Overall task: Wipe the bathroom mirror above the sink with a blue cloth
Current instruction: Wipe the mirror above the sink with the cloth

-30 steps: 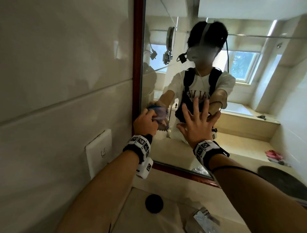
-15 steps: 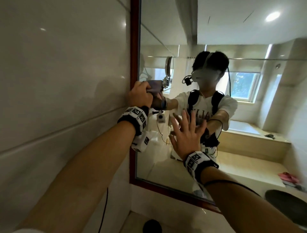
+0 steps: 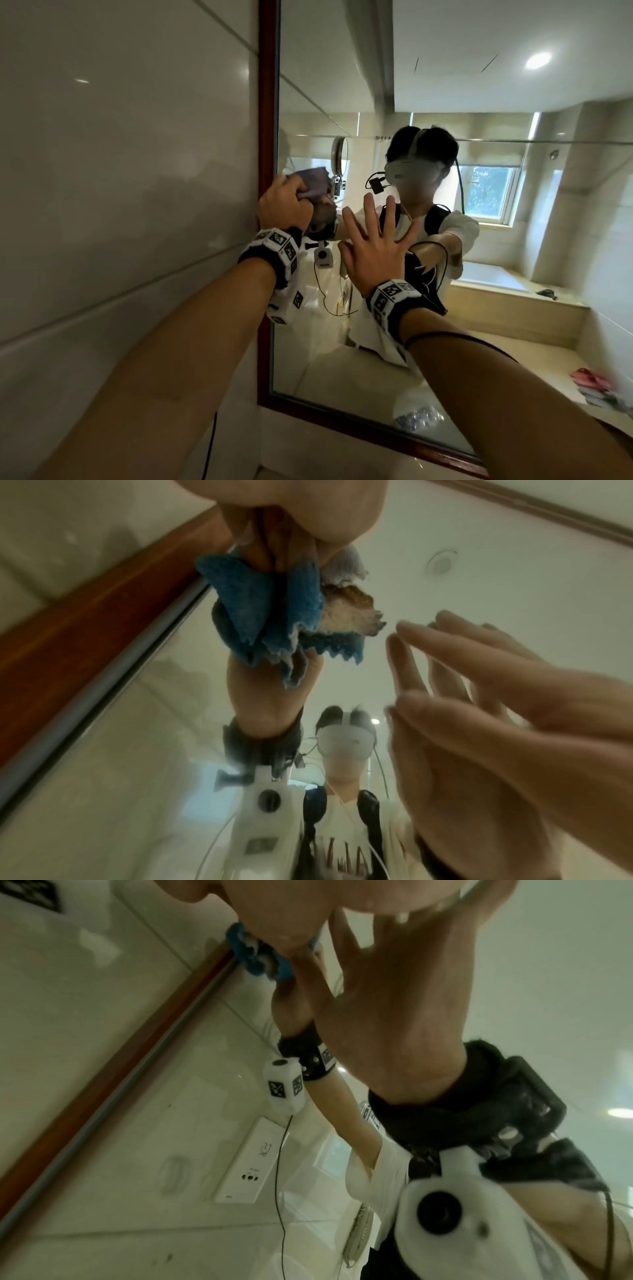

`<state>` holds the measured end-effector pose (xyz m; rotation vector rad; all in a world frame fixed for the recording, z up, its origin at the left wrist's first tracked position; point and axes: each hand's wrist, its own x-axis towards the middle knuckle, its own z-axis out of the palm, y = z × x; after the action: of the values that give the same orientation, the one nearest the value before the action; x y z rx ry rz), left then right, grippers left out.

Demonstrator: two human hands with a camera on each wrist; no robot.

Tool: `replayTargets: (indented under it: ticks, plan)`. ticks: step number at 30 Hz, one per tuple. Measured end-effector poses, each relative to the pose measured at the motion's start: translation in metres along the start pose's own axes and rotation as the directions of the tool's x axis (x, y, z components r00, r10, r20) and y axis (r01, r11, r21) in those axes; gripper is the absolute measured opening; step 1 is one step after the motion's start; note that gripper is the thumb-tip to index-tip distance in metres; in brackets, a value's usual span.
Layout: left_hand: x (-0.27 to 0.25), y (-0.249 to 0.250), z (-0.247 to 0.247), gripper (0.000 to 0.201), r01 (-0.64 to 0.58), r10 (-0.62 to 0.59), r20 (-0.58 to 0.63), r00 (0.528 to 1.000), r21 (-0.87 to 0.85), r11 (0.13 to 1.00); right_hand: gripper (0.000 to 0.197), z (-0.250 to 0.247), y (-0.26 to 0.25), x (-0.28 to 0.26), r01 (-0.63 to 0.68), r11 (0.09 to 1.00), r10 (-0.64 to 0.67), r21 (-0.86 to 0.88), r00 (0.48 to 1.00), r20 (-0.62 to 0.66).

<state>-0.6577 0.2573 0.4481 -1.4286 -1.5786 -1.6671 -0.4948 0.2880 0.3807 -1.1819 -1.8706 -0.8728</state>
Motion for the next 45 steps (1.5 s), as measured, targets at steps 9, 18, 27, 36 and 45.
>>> replayTargets:
  ticks: [9,18,27,36,45]
  plan:
    - [-0.031,-0.011,-0.001,0.020,-0.054,0.044,0.146,0.988,0.070,0.996,0.062,0.004,-0.002,-0.003,-0.012,1.000,0.012,0.004,1.000,-0.012]
    - [0.035,0.046,-0.013,0.022,0.027,-0.028,0.030,0.999,0.033,0.999,0.062,0.003,-0.002,-0.003,-0.018,0.999,0.019,0.038,0.999,-0.027]
    - [-0.023,-0.001,0.007,0.018,-0.061,0.061,-0.001,0.998,-0.039,0.997,0.062,0.014,0.002,-0.021,-0.018,0.998,0.020,0.056,0.999,-0.037]
    - [-0.085,-0.027,0.021,0.016,-0.083,0.082,0.069,0.994,0.004,0.997,0.064,0.033,0.010,-0.083,-0.024,0.999,0.023,0.022,0.999,0.026]
    - [-0.151,-0.057,0.032,0.014,-0.115,0.112,0.128,0.985,0.010,0.993,0.073,0.055,0.001,-0.139,-0.040,0.999,0.042,-0.011,0.984,0.172]
